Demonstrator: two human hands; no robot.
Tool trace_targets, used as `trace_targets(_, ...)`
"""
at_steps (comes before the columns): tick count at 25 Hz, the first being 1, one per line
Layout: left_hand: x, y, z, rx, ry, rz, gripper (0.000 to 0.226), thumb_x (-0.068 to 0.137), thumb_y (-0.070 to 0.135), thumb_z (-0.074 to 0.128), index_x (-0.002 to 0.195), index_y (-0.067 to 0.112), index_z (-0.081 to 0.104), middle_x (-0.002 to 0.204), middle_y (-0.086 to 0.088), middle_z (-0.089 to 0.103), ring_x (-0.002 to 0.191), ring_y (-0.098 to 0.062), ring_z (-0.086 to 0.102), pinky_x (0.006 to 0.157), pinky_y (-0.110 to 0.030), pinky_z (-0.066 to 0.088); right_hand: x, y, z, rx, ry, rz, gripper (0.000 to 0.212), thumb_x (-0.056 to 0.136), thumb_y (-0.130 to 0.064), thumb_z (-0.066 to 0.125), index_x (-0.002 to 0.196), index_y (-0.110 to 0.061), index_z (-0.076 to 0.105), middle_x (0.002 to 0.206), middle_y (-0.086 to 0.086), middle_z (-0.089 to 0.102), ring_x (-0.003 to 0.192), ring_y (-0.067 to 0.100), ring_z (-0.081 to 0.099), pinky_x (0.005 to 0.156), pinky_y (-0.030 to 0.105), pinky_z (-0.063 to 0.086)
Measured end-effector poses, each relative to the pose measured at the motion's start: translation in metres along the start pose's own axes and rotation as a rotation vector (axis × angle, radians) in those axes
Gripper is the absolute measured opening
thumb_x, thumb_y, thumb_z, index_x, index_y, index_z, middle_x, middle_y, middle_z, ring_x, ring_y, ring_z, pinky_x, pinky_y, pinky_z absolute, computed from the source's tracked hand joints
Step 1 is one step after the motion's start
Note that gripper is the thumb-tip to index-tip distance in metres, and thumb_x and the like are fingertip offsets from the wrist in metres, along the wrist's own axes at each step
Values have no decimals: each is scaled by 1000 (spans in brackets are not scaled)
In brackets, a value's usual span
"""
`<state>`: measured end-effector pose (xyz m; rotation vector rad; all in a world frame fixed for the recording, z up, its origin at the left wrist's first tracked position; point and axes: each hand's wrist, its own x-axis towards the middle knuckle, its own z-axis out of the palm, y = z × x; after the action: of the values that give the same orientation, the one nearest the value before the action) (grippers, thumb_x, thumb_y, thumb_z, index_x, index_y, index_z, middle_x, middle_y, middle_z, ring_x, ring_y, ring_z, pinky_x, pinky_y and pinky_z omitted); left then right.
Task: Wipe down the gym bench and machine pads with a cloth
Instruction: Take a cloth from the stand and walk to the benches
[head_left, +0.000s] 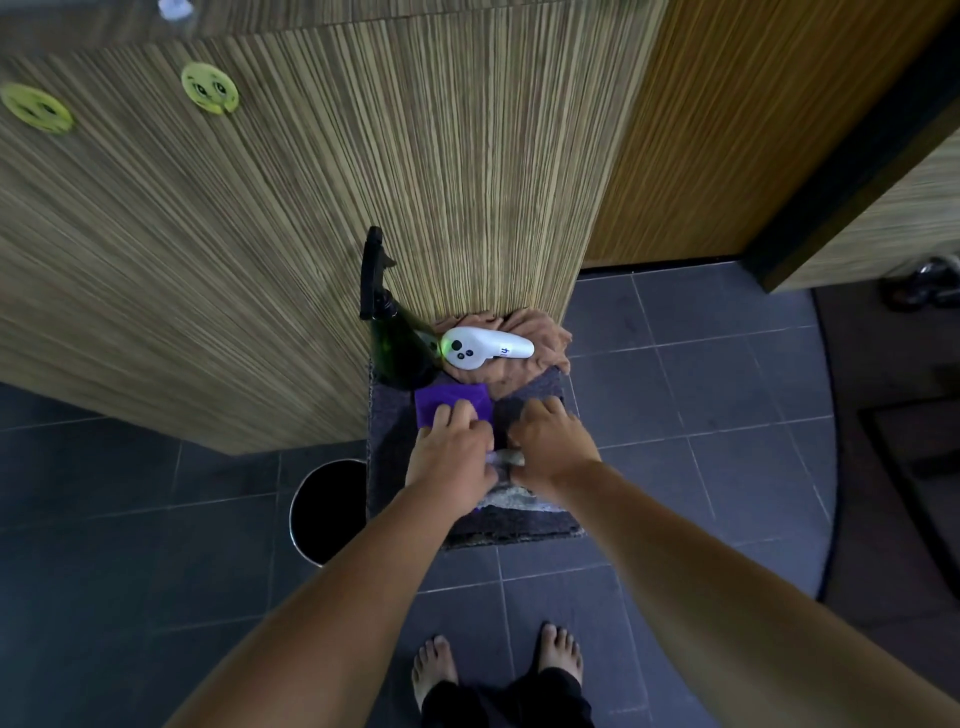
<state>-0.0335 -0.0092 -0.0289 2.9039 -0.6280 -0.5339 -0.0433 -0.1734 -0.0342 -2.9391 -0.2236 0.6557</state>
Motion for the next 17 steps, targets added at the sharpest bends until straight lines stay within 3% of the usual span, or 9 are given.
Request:
trace_targets(2, -1, 3, -3, -41, -12, 24, 23, 90, 35, 68, 108, 25, 58, 120, 3, 45, 115, -22, 42, 91, -36, 42, -1, 0, 0, 14, 21, -10, 40, 89, -43, 68, 118, -16, 67, 124, 6, 51, 121, 29, 42, 99, 40, 45)
trace_targets(4, -5, 4, -9, -126, 22, 58, 17, 92, 30, 66, 102, 26, 53, 113, 5, 51, 110, -21, 45, 87, -35, 41, -8, 2, -1, 137, 30, -2, 30, 89, -47, 67, 96, -18, 65, 110, 4, 55, 112, 27, 47, 94, 37, 46)
trace_targets(6, -11, 7, -19, -270, 57, 56, 16, 95, 25, 63, 98, 25, 48, 105, 3, 57, 100, -22, 52, 79, -36, 44, -18, 5, -8, 373, 23, 55, 32, 87, -46, 69, 74, -23, 50, 88, -2, 56, 93, 22, 55, 77, 34, 47)
trace_targets(8, -16, 10, -30, -370, 57, 27, 17, 98, 24, 60, 98, 27, 43, 104, 0, 63, 91, -23, 60, 73, -41, 51, -28, 4, -17, 619, 14, 156, 30, 86, -38, 70, 77, -22, 46, 79, -1, 59, 75, 20, 57, 59, 32, 40)
trace_targets(11, -21, 17, -52, -452, 108, 23, 22, 100, 27, 59, 97, 35, 38, 113, -1, 71, 94, -24, 70, 72, -46, 57, -39, -4, -34, 840, 2, 263, 17, 96, -25, 58, 110, -16, 52, 93, 2, 65, 74, 18, 57, 56, 29, 40)
trace_targets(12, -23, 20, -60, -472, 130, 23, 20, 102, 28, 58, 102, 36, 40, 114, -1, 72, 95, -22, 70, 71, -44, 57, -40, -6, -40, 950, 7, 288, 18, 98, -20, 53, 115, -14, 56, 96, 4, 65, 74, 18, 58, 57, 31, 43)
trace_targets(14, -31, 29, -74, -483, 160, -8, 25, 105, 29, 55, 127, 36, 45, 117, 0, 71, 99, -19, 69, 72, -36, 55, -42, -11, -52, 1303, 25, 351, 21, 93, -8, 48, 104, -4, 66, 88, 11, 64, 70, 20, 58, 58, 32, 44)
trace_targets(17, -47, 43, -78, -546, 154, -10, 64, 106, 27, 50, 159, 46, 19, 135, -1, 63, 119, -19, 62, 95, -39, 54, -49, -18, -75, 1793, 51, 432, 21, 91, -6, 47, 90, -2, 67, 76, 16, 61, 57, 22, 57, 53, 30, 43)
